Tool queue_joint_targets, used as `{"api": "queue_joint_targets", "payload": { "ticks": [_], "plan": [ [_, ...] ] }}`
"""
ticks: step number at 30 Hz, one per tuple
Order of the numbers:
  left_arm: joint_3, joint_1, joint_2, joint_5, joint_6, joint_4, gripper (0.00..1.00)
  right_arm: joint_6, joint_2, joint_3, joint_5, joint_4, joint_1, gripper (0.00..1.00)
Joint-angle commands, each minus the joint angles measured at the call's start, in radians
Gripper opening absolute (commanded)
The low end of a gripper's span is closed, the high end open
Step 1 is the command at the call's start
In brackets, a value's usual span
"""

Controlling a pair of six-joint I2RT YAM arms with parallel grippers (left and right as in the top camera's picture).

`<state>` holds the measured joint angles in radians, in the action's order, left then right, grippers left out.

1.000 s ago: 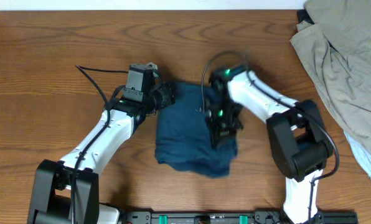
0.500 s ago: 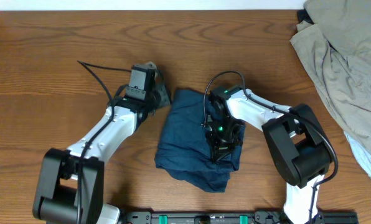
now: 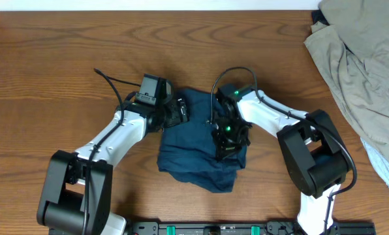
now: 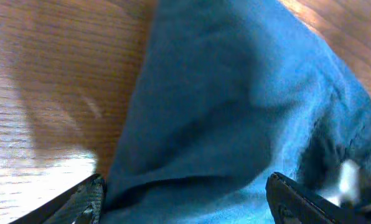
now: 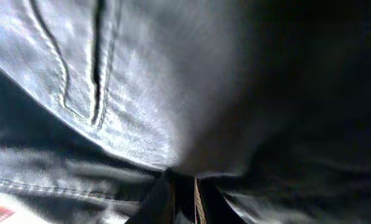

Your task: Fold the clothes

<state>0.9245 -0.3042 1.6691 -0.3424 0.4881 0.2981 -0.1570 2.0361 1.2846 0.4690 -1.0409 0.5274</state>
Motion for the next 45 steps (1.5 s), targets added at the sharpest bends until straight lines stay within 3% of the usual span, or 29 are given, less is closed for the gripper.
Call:
{"api": "queue_joint_targets", "payload": {
  "ticks": [1,3,4,5,6,7,14,26,27,28,30,31,37,45],
  "plan": [
    [-0.014,-0.008,0.046,-0.026,-0.024,0.000,0.83,-0.006,-0.023,0.062,-0.166,-0.024,-0.028,0.12],
    [-0.014,-0.013,0.071,-0.042,-0.025,-0.003,0.81,-0.006,-0.061,0.087,-0.193,-0.053,-0.035,0.13],
    [-0.014,-0.016,0.078,-0.043,-0.035,-0.005,0.73,-0.006,-0.087,0.100,-0.212,-0.069,-0.039,0.13],
    [-0.014,-0.016,0.083,-0.042,-0.061,-0.012,0.56,-0.006,-0.109,0.109,-0.229,-0.079,-0.042,0.14],
    [-0.014,-0.016,0.083,-0.042,-0.089,-0.021,0.28,-0.006,-0.138,0.117,-0.242,-0.089,-0.045,0.14],
    [-0.013,-0.013,0.082,-0.039,-0.114,-0.031,0.09,-0.007,-0.168,0.123,-0.252,-0.095,-0.051,0.14],
    [0.050,0.122,0.047,0.132,-0.089,-0.055,0.06,-0.006,-0.360,0.126,-0.264,-0.122,-0.124,0.15],
    [0.159,0.726,-0.114,0.161,-0.042,-0.012,0.06,-0.002,-0.476,0.125,-0.290,-0.164,-0.243,0.18],
    [0.159,0.787,-0.125,0.160,-0.036,-0.002,0.12,-0.002,-0.476,0.125,-0.290,-0.163,-0.246,0.18],
    [0.159,0.822,-0.130,0.157,-0.026,0.007,0.33,0.000,-0.476,0.125,-0.290,-0.163,-0.246,0.18],
    [0.159,0.898,-0.132,0.130,-0.010,0.040,0.86,0.013,-0.476,0.125,-0.290,-0.162,-0.246,0.18],
    [0.159,0.931,-0.132,0.114,-0.002,0.064,0.98,0.016,-0.476,0.125,-0.290,-0.160,-0.246,0.18],
    [0.159,0.993,-0.132,0.088,0.042,0.161,0.98,0.016,-0.476,0.125,-0.315,-0.155,-0.246,0.24],
    [0.159,0.846,-0.132,-0.068,-0.040,0.156,0.98,0.016,-0.476,0.125,-0.316,-0.148,-0.246,0.27]
  ]
}}
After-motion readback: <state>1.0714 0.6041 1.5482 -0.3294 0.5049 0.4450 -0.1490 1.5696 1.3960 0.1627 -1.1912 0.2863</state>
